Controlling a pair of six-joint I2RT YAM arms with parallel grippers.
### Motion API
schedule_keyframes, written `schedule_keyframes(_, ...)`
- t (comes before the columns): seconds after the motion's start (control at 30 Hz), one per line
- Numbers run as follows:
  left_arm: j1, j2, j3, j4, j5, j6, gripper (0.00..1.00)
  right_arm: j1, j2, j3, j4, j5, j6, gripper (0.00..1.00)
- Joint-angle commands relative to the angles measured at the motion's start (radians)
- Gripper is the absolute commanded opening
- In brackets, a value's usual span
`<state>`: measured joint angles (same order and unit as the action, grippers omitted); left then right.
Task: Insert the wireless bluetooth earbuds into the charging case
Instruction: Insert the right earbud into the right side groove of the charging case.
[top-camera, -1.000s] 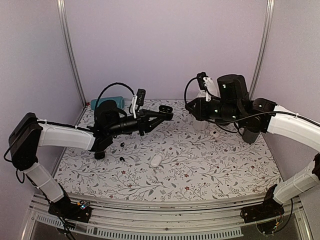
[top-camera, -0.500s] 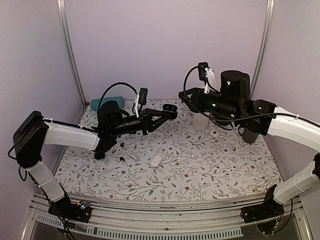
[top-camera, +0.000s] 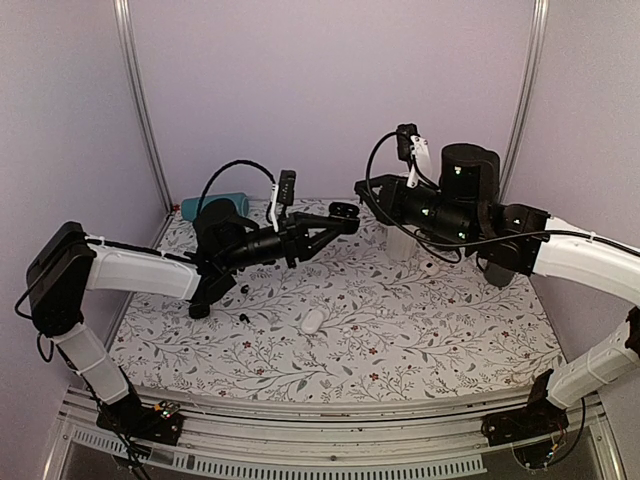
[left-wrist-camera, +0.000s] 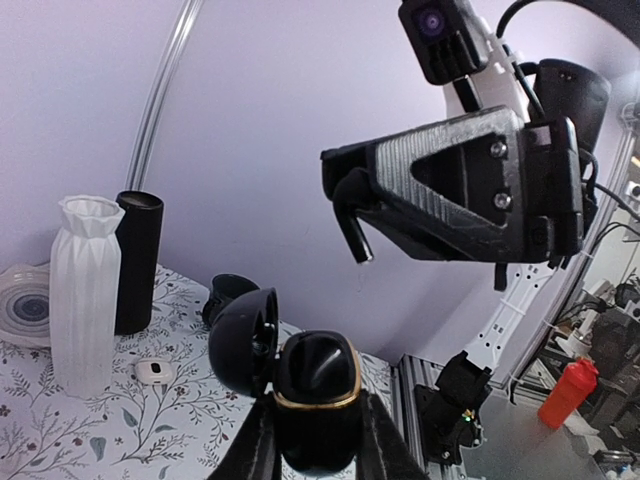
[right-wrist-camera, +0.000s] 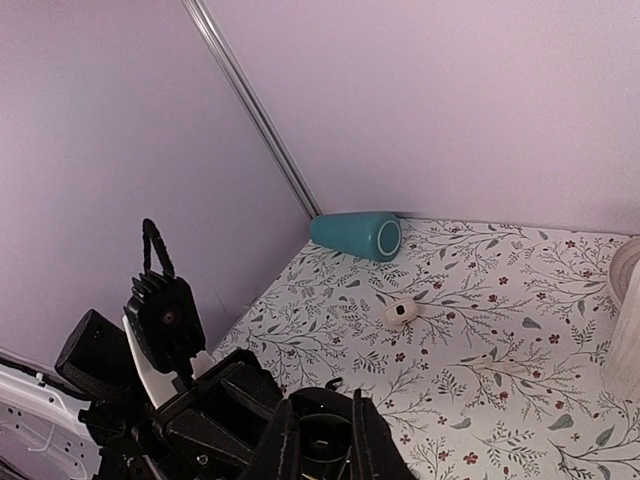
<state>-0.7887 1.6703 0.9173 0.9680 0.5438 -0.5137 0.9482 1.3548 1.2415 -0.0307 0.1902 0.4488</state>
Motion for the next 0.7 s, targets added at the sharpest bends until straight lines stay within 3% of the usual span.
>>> schedule_keyframes(0.0,-0.013,-0.023,0.022,0.042,0.011,-0.007,0.00,0.014,0.005,-0.020,0.033,0.009,0.011,0.12)
schedule_keyframes(0.67,-0.016,-0.048,0.051,0.043,0.021,-0.016,0.00,0.031,0.024,-0.025,0.038,0.026,0.002,0.12)
